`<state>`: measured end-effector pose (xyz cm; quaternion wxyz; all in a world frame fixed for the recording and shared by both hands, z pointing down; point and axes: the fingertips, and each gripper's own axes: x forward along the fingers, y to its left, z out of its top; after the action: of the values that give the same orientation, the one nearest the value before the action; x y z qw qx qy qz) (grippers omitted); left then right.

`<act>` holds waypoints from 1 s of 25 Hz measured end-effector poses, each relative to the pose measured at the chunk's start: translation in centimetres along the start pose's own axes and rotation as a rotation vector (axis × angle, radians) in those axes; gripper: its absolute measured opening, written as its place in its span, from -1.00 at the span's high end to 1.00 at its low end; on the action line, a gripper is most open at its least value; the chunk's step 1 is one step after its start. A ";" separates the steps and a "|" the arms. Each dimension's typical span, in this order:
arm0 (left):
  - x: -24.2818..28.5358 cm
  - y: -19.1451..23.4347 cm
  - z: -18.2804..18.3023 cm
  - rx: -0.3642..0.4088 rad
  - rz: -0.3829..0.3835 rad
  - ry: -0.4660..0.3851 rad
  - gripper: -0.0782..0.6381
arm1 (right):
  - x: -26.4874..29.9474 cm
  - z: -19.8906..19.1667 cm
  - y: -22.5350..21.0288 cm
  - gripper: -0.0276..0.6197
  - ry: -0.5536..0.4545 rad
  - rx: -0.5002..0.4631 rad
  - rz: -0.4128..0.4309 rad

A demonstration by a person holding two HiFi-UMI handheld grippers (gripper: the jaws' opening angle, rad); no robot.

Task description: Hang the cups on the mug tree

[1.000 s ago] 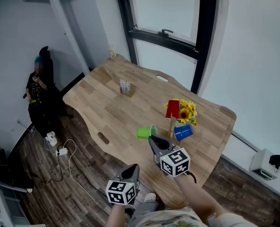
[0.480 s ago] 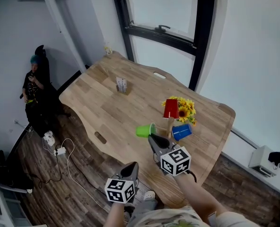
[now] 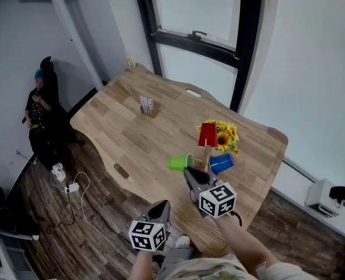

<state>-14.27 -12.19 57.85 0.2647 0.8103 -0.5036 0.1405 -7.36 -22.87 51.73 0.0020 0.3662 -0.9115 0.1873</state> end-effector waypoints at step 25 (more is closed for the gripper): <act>-0.8 -0.5 -0.1 0.009 0.007 -0.008 0.78 | -2.8 -1.5 -2.9 0.86 -0.013 0.125 -0.083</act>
<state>-14.19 -11.33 57.43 0.2587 0.8102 -0.5070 0.1403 -3.56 -22.46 53.73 -0.0187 0.4044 -0.8820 0.2411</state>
